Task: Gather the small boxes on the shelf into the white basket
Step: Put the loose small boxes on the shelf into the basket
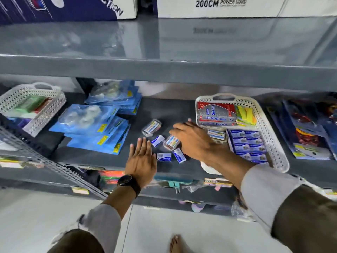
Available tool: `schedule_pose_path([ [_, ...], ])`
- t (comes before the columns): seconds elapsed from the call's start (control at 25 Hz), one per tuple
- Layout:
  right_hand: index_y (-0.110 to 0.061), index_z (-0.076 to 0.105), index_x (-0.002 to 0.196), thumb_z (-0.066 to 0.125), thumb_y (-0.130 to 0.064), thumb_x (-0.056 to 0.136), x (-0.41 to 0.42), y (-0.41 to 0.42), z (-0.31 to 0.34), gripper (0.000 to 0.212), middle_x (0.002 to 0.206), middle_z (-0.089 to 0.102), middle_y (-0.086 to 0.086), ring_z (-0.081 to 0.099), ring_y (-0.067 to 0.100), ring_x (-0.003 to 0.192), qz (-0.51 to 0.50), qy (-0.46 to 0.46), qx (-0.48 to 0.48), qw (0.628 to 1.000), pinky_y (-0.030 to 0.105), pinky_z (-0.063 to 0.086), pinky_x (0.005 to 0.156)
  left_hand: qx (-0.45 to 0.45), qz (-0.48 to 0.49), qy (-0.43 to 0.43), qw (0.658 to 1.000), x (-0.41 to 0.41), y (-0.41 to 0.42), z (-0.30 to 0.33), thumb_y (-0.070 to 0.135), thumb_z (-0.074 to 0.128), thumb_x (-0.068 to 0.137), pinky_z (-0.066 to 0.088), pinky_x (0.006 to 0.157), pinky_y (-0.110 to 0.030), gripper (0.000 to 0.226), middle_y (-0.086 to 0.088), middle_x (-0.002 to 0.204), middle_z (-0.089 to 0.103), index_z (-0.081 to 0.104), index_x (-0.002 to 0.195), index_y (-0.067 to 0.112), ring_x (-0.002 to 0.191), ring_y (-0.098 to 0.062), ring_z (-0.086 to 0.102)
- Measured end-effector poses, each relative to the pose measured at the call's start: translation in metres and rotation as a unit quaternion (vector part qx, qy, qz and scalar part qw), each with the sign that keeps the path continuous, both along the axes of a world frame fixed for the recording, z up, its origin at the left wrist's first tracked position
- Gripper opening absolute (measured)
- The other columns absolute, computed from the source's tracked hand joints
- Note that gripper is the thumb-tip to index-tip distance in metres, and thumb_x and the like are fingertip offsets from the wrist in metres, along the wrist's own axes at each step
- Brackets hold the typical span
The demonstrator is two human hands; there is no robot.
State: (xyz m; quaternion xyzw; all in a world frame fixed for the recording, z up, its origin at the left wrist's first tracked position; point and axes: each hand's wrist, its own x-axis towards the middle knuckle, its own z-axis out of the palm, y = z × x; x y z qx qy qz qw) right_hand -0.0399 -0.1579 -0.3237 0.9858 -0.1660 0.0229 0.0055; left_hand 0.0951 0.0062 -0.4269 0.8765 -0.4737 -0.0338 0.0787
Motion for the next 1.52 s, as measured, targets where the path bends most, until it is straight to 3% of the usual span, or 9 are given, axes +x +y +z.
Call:
schedule_pose_path([
  [0.12,-0.017,0.06,0.139,0.059,0.006,0.08,0.026,-0.023,-0.008,0.064,0.148,0.056,0.007,0.053,0.028,0.133,0.041,0.046,0.025,0.998,0.045,0.033,0.119,-0.016,-0.001,-0.018,1.0,0.002,-0.005,-0.002,0.035,0.023,0.097,0.014,0.125,-0.053,0.066,-0.018,0.162,0.031,0.034,0.152,-0.001,0.154,-0.033,0.02],
  [0.24,-0.017,0.07,0.121,0.056,0.01,0.074,0.033,-0.034,-0.02,0.056,0.127,0.068,0.005,0.06,0.029,0.12,0.065,0.073,0.048,0.994,0.043,0.05,0.101,-0.033,-0.003,-0.026,0.999,0.003,-0.005,-0.005,0.035,0.025,0.095,0.018,0.125,-0.052,0.066,-0.017,0.161,0.034,0.037,0.151,0.001,0.152,-0.032,0.026],
  [0.36,-0.015,0.072,0.115,0.053,0.013,0.068,0.032,-0.035,-0.032,0.057,0.116,0.072,0.004,0.065,0.029,0.109,0.068,0.043,0.051,0.995,0.04,0.053,0.091,-0.049,-0.002,-0.038,0.998,0.005,-0.005,-0.008,0.037,0.026,0.094,0.017,0.126,-0.049,0.067,-0.014,0.162,0.033,0.037,0.151,0.004,0.152,-0.03,0.026],
  [0.6,-0.017,0.061,0.135,0.067,-0.003,0.08,0.013,-0.026,-0.021,0.058,0.13,0.064,0.001,0.06,0.026,0.113,0.047,-0.042,0.02,0.998,0.039,0.05,0.098,-0.06,0.002,-0.055,0.997,0.003,-0.004,-0.011,0.039,0.024,0.092,0.02,0.125,-0.047,0.069,-0.014,0.16,0.037,0.041,0.15,0.005,0.151,-0.029,0.03],
  [0.76,-0.014,0.059,0.139,0.072,-0.01,0.082,-0.033,-0.037,0.004,0.059,0.133,0.064,0.004,0.062,0.026,0.115,-0.044,-0.134,0.048,0.989,0.035,0.046,0.106,-0.056,0.003,-0.058,0.997,0.004,-0.003,-0.011,0.041,0.02,0.091,0.018,0.126,-0.046,0.072,-0.013,0.162,0.034,0.039,0.151,0.006,0.152,-0.026,0.028],
  [0.96,-0.018,0.063,0.137,0.074,-0.013,0.077,-0.104,-0.05,0.009,0.061,0.122,0.069,0.006,0.067,0.025,0.104,-0.175,-0.05,0.067,0.981,0.032,0.05,0.095,-0.041,0.007,-0.065,0.997,0.001,-0.003,-0.01,0.044,0.016,0.09,0.016,0.126,-0.043,0.075,-0.01,0.163,0.032,0.036,0.153,0.007,0.153,-0.024,0.024],
  [1.08,-0.014,0.068,0.128,0.072,-0.009,0.078,-0.119,-0.046,-0.004,0.051,0.118,0.07,0.01,0.067,0.027,0.105,-0.212,0.007,0.079,0.974,0.039,0.054,0.096,-0.03,0.006,-0.068,0.997,-0.001,-0.003,-0.008,0.045,0.01,0.089,0.016,0.126,-0.043,0.079,-0.01,0.164,0.031,0.034,0.153,0.007,0.154,-0.024,0.023],
  [1.32,-0.011,0.07,0.12,0.078,-0.01,0.08,-0.112,-0.055,-0.024,0.041,0.118,0.073,0.01,0.07,0.029,0.104,-0.224,0.001,0.068,0.972,0.046,0.055,0.097,-0.023,0.009,-0.067,0.997,-0.002,-0.006,-0.006,0.046,0.007,0.085,0.013,0.127,-0.041,0.083,-0.01,0.165,0.028,0.032,0.154,0.008,0.154,-0.023,0.021],
  [1.52,-0.017,0.071,0.126,0.091,-0.028,0.071,-0.113,-0.055,-0.029,0.059,0.124,0.069,0.005,0.066,0.027,0.111,-0.236,-0.032,0.081,0.968,0.038,0.051,0.099,-0.027,0.008,-0.063,0.998,-0.003,-0.005,-0.007,0.046,0.008,0.085,0.013,0.127,-0.042,0.084,-0.012,0.164,0.029,0.033,0.154,0.007,0.154,-0.025,0.022],
])
